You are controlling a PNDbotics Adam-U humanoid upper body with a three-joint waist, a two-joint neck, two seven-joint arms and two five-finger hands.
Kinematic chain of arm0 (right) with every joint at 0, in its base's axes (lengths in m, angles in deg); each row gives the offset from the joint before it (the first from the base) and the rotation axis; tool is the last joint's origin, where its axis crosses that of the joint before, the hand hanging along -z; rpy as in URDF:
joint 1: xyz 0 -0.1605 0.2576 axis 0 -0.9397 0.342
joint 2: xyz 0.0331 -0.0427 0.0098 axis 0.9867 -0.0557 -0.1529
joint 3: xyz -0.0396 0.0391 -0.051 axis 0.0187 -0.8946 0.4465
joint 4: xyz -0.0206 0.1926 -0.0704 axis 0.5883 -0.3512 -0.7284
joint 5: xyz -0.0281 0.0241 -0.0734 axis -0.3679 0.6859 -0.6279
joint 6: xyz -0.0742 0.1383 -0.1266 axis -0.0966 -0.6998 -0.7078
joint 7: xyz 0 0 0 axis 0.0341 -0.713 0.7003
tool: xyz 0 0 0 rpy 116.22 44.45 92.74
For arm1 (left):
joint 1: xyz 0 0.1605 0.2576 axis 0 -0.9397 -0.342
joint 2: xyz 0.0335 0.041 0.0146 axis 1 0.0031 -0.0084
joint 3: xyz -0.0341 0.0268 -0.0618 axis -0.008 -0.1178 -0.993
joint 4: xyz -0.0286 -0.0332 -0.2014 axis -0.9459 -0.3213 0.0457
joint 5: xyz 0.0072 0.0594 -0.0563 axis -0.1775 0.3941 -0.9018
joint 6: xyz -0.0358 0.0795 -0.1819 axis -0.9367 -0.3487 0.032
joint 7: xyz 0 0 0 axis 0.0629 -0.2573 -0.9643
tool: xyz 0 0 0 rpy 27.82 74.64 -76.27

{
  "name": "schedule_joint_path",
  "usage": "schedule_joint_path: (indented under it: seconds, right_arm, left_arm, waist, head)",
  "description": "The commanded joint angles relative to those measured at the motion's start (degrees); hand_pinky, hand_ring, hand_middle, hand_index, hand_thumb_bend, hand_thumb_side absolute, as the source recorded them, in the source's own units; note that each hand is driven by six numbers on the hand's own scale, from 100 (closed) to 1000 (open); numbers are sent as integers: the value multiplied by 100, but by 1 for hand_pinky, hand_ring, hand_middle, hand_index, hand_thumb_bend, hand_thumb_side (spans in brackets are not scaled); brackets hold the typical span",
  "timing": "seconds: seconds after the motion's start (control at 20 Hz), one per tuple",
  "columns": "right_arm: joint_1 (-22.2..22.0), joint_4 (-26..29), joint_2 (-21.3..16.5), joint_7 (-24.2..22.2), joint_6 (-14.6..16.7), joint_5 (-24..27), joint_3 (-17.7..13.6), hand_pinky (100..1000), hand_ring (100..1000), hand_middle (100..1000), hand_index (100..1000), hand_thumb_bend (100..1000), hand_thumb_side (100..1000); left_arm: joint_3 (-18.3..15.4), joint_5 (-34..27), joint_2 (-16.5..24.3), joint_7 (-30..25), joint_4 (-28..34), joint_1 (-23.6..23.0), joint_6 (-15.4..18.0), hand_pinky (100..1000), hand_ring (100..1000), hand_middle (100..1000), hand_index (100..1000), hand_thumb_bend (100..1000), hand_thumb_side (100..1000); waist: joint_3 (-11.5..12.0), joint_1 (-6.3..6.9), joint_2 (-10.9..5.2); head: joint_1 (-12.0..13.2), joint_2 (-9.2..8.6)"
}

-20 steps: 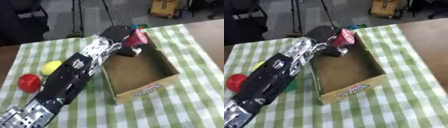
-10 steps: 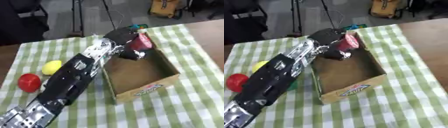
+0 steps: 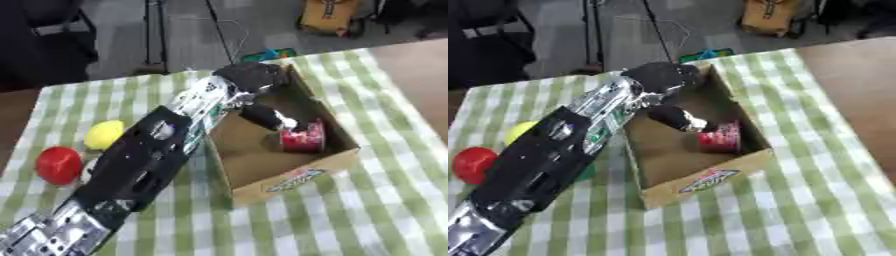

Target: Pick up objects on the table and place them in the box.

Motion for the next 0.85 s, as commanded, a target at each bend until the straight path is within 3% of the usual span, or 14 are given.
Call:
schedule_joint_path:
  seconds: [0.05, 0.15, 0.25, 0.35, 0.4, 0.5, 0.55, 0.65, 0.7, 0.85]
  right_arm:
    - [56, 130, -36, -4, 13, 36, 17, 569, 682, 591, 699, 100, 824]
    - [46, 130, -42, -7, 11, 33, 18, 569, 682, 591, 699, 100, 824]
    - [21, 130, -57, -2, 3, 24, 7, 569, 682, 591, 699, 100, 823]
    - [-3, 130, -68, 8, -3, 8, -4, 569, 682, 591, 699, 100, 823]
    - [-14, 130, -74, 16, -6, -1, -14, 570, 682, 592, 699, 100, 822]
    - [-30, 130, -91, 36, -12, -23, -30, 570, 682, 592, 699, 100, 822]
    - [-34, 130, -95, 43, -14, -30, -32, 570, 682, 592, 699, 100, 821]
    - [-53, 130, -115, 76, -26, -60, -65, 570, 682, 592, 699, 100, 820]
    - [-59, 130, -123, 92, -31, -74, -79, 570, 682, 592, 699, 100, 820]
    - [-63, 130, -132, 134, -42, -110, -103, 570, 682, 592, 698, 100, 821]
  left_arm:
    - [-64, -52, 102, -53, 269, 154, -63, 1000, 1000, 1000, 1000, 828, 1000]
    - [-144, -156, 193, -21, 534, 190, -144, 1000, 1000, 1000, 1000, 778, 1000]
    - [-296, -418, 334, 59, 921, 223, -269, 1000, 1000, 1000, 1000, 592, 1000]
    - [-508, -892, 515, 196, 1437, 211, -457, 1000, 1000, 1000, 1000, 521, 1000]
    - [-667, -1196, 608, 342, 1733, 191, -579, 984, 954, 963, 999, 457, 1000]
    - [-915, -1841, 857, 625, 2340, 86, -834, 979, 950, 958, 995, 456, 1000]
    - [-962, -2073, 946, 699, 2547, 48, -949, 893, 894, 898, 948, 413, 1000]
    - [-1261, -2783, 1335, 1137, 3294, -199, -1054, 859, 869, 866, 929, 425, 1000]
    - [-1373, -3119, 1513, 1338, 3628, -336, -1094, 798, 832, 835, 904, 424, 1000]
    - [-1683, -4003, 1946, 1970, 4484, -799, -1156, 764, 812, 819, 892, 385, 1000]
  waist:
    - [4, -74, -130]
    - [15, -77, -148]
    - [44, -75, -173]
    - [78, -67, -200]
    - [101, -65, -215]
    - [131, -56, -233]
    - [140, -53, -238]
    - [208, -55, -255]
    - [237, -60, -260]
    - [291, -76, -264]
  head:
    - [2, -18]
    - [-24, 0]
    - [-130, 21]
    - [-265, 50]
    - [-346, 64]
    - [-434, 76]
    - [-458, 78]
    - [-554, 76]
    - [-582, 75]
    - [-595, 90]
